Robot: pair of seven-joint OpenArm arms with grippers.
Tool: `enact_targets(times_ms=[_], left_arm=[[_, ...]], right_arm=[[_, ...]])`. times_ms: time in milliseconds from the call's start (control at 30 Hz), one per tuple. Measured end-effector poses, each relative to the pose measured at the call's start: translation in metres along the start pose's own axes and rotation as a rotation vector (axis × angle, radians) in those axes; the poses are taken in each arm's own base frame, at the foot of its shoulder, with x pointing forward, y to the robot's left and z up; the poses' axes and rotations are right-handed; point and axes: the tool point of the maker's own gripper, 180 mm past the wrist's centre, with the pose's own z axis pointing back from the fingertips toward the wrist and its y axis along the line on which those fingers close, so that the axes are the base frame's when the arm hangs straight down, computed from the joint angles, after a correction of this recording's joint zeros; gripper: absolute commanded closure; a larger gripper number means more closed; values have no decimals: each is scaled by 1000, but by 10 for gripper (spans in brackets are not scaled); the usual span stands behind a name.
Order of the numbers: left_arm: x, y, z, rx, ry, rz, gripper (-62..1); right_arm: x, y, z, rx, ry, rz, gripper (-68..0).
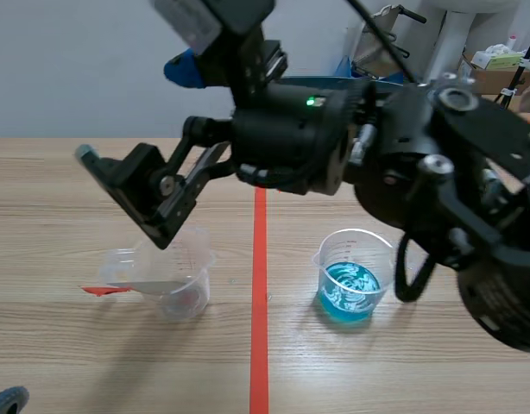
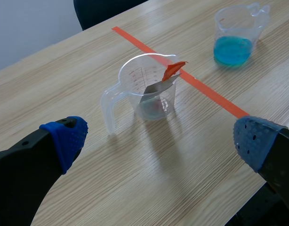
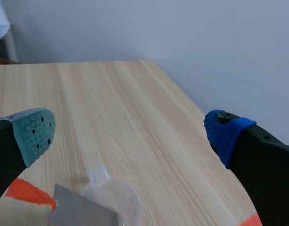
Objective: Do the redox reaction experiment
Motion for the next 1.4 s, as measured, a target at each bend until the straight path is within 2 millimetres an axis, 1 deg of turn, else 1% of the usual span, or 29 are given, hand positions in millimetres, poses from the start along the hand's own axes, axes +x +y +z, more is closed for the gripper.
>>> enact_targets(times_ms=[67,167,333,467,533,633,767,833,900,1100,1333,1400], left_arm=[[0,0,0,0,-2,0,-623],[2,2,-1,3,-11,-8,-623],[11,19,-5,34,-37,-60,-623],[21,37,-9,93,-79,-97,-623],[25,42,-11,116,-95,-122,-623],[30,47,-18,149,-120,-155,-623],[35,56,-30,181,-133,-207,-623],[40,59,-36,190,-155,-212,-623],[46,59,-43,189,-180,-214,-623],[45,59,-64,219,-165,-208,-623],[45,37,-91,183,-162,-156,-623],[47,31,-97,174,-176,-146,-623]], right_arm=[[1,-7,18,-58,8,-4,-679],[-4,-13,43,-130,48,-1,-679],[-17,-22,84,-241,129,-31,-679],[-30,-19,114,-305,209,-64,-679],[-34,-14,127,-326,246,-81,-679],[-38,-7,143,-353,286,-105,-679],[-47,-6,163,-433,342,-138,-679],[-53,-2,169,-431,383,-124,-679],[-56,0,171,-429,397,-124,-679],[-55,-2,170,-430,394,-119,-679],[-53,-4,169,-432,384,-111,-679],[-53,-4,169,-432,384,-111,-679]])
